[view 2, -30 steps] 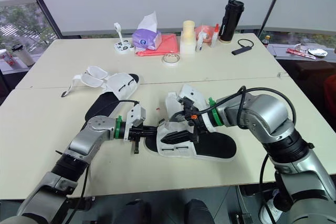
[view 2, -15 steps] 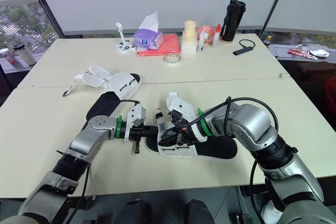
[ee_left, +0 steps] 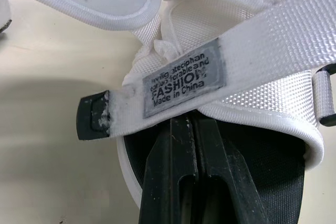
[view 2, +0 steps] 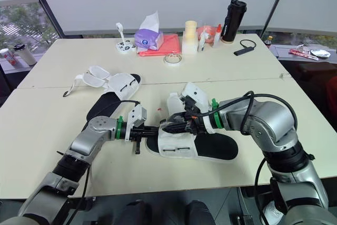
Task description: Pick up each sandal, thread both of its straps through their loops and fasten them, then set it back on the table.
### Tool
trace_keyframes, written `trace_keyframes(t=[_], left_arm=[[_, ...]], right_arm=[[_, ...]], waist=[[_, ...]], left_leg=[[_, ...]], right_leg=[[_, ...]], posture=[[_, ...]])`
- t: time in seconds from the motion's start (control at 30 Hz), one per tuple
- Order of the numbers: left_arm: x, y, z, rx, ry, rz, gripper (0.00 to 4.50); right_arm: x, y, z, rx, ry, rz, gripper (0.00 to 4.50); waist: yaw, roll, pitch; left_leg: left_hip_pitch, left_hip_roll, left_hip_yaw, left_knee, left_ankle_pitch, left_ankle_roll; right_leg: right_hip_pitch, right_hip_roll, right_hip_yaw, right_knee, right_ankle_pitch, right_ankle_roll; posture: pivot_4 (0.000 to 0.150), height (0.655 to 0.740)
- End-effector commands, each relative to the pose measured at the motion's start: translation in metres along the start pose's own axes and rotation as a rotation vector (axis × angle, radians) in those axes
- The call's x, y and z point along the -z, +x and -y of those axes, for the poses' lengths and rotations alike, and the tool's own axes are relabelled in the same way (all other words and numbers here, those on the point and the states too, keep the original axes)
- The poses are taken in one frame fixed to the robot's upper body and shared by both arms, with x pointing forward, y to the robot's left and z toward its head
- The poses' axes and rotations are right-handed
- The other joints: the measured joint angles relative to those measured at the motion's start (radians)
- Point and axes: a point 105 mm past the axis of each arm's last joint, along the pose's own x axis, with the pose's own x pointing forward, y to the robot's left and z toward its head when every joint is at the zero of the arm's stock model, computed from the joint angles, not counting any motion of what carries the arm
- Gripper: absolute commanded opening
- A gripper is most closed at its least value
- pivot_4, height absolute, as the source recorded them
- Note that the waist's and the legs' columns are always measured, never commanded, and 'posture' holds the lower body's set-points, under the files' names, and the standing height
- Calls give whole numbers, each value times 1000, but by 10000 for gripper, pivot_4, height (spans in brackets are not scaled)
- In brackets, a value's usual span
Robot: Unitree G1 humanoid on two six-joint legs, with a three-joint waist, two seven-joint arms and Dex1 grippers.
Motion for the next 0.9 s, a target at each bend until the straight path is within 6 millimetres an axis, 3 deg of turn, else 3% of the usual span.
trace_keyframes(t=[0.03,0.53,0.77,0.9], left_arm=[[-2,0,0,3,16,1,0],[-1,-1,1,-3,13,1,0],[0,-1,1,-9,10,1,0],[1,-1,1,-11,9,0,0]], right_arm=[[0,-3,-2,37,-46,-21,33552],[22,21,-21,-70,-10,-107,33552],[22,28,-22,-63,-58,-121,368],[14,27,-16,-21,-67,-53,368]], waist=[[0,0,0],[0,0,0],[0,0,0],[0,0,0]], left_leg=[[0,0,0,0,0,0],[0,0,0,0,0,0],[0,0,0,0,0,0],[0,0,0,0,0,0]], right_leg=[[0,0,0,0,0,0],[0,0,0,0,0,0],[0,0,0,0,0,0],[0,0,0,0,0,0]], posture=[[1500,7394],[1500,7394],[1500,7394],[1500,7394]])
